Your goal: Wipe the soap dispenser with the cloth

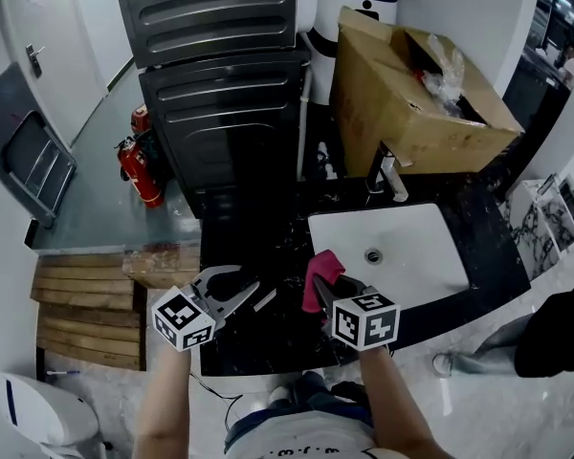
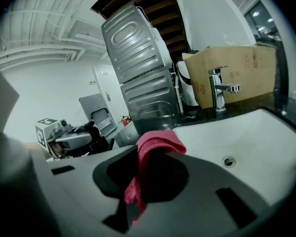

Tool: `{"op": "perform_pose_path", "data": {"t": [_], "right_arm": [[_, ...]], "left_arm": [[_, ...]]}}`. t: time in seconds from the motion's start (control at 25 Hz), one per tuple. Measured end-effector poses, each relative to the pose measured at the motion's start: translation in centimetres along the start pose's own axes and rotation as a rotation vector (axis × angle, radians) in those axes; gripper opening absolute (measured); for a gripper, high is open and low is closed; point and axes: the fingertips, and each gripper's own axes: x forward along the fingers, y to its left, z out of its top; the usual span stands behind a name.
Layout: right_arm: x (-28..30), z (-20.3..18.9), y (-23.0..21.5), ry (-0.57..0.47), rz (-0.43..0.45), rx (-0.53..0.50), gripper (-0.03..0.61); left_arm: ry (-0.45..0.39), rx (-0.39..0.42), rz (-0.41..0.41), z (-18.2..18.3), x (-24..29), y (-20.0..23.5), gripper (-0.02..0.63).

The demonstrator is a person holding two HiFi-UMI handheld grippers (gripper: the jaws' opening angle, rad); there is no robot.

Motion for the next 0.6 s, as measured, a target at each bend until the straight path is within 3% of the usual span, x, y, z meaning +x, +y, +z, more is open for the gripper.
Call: {"op": "perform_pose_path", "data": {"t": [0.16, 0.28, 0.4, 0.44, 0.48, 0.6], "right_arm": [[-0.6, -0.2, -0.5, 0.004, -0.004, -0.004, 0.049], [-0.7, -0.6, -1.2, 0.017, -0.013, -0.007, 0.049], [-0.6, -0.7, -1.8, 0.024, -0.024, -0.003, 0.049], [-0.6, -0.7, -1.8, 0.024, -0.024, -0.001, 0.049], [-0.6, -0.7, -1.8, 0.024, -0.023, 0.001, 0.049], [-0.3, -0.7, -1.6, 0.025, -0.015, 0.005, 0.049]], "left_arm": [[0.015, -0.005, -0.234, 0.4, 1.9, -0.5, 0.101], [0.033, 0.000, -0.267, 0.7, 3.1, -0.4, 0.106], [0.020, 0.002, -0.164, 0.8, 3.5, -0.3, 0.121], [0.004, -0.006, -0.112, 0.7, 3.4, -0.2, 0.266], [-0.015, -0.009, -0.048, 0.7, 3.3, -0.1, 0.298], [-0.043, 0.011, 0.167, 0.7, 2.9, -0.2, 0.296]]}}
